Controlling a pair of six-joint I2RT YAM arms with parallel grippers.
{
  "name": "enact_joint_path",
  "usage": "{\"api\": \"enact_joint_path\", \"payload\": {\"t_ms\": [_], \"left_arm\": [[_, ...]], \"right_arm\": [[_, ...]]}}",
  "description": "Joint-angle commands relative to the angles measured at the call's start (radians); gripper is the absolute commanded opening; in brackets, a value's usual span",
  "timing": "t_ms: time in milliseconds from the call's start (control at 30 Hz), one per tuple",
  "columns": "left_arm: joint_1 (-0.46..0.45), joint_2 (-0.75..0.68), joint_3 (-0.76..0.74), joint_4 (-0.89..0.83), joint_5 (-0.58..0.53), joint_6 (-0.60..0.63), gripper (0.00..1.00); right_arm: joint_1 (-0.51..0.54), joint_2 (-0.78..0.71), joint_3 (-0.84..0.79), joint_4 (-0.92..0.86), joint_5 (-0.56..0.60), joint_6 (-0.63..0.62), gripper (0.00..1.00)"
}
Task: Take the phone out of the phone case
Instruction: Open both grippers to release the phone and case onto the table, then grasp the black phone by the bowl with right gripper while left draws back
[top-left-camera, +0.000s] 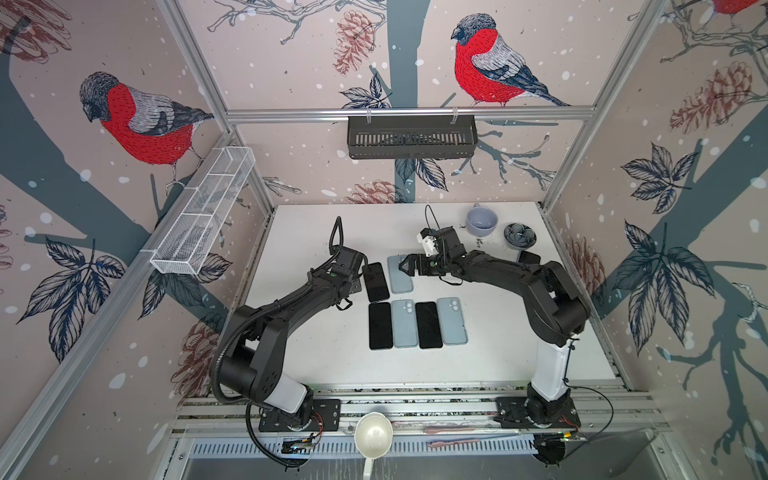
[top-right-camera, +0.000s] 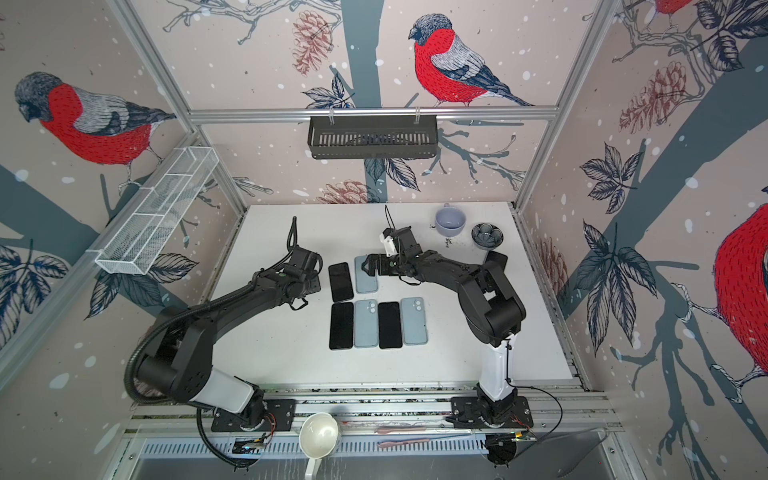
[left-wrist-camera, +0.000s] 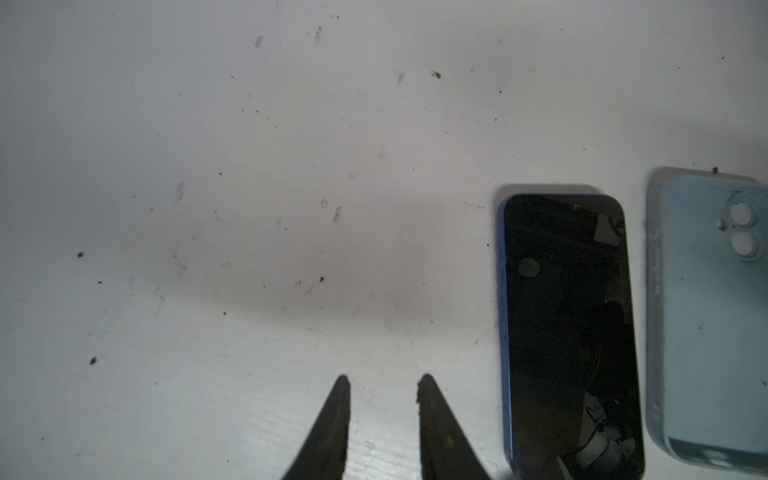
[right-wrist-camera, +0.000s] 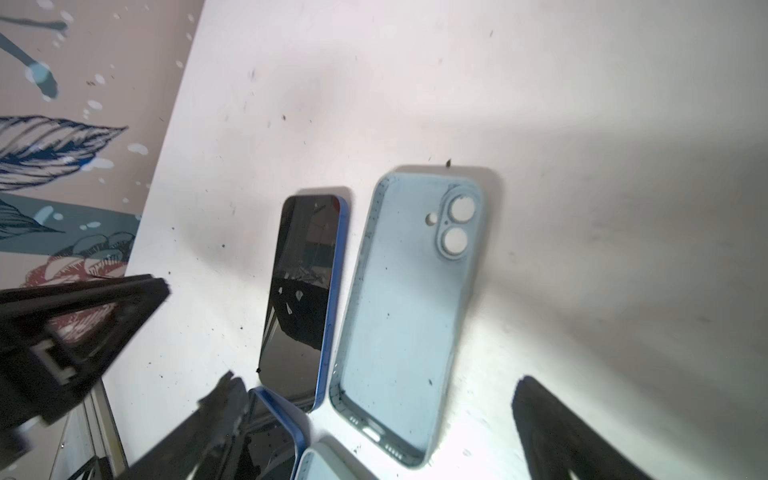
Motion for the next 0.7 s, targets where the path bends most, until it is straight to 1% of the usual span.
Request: {"api": "enact_joint_path", "payload": {"t_ms": [0, 33, 100, 167, 267, 367, 533, 667], "left_arm": [[0.003, 0.066, 0.03, 0.036, 0.028, -0.02, 0.14], [0.002, 0.089, 0.04, 0.035, 0.033, -0.02, 0.11], [0.002, 0.129, 0.049, 0.046, 0.04, -0.025, 0.08], [0.002, 0.163, 0.056, 0.063, 0.058, -0.024, 0.06], [0.002, 0.206, 0.069, 0.076, 0.045, -0.029, 0.05], [0.002, 0.247, 0.082, 0.093, 0.045, -0.02, 0.03], [0.0, 0.288, 0.113, 0.145, 0.068, 0.009, 0.0], [-0.004, 0.304, 0.105, 0.192, 0.108, 0.023, 0.0]], "right_arm": [[-0.029, -0.105, -0.039, -0.059, 0.068, -0.067, 1.0], [-0.048, -0.151, -0.06, -0.085, 0.101, -0.08, 1.0], [-0.107, -0.241, -0.118, -0.115, 0.113, -0.088, 1.0], [-0.194, -0.337, -0.19, -0.134, 0.102, -0.086, 1.0], [-0.337, -0.457, -0.284, -0.156, 0.099, -0.086, 1.0], [-0.475, -0.548, -0.371, -0.153, 0.103, -0.061, 1.0], [-0.666, -0.597, -0.46, -0.156, 0.144, -0.012, 1.0], [-0.737, -0.566, -0.479, -0.135, 0.215, -0.013, 1.0]]}}
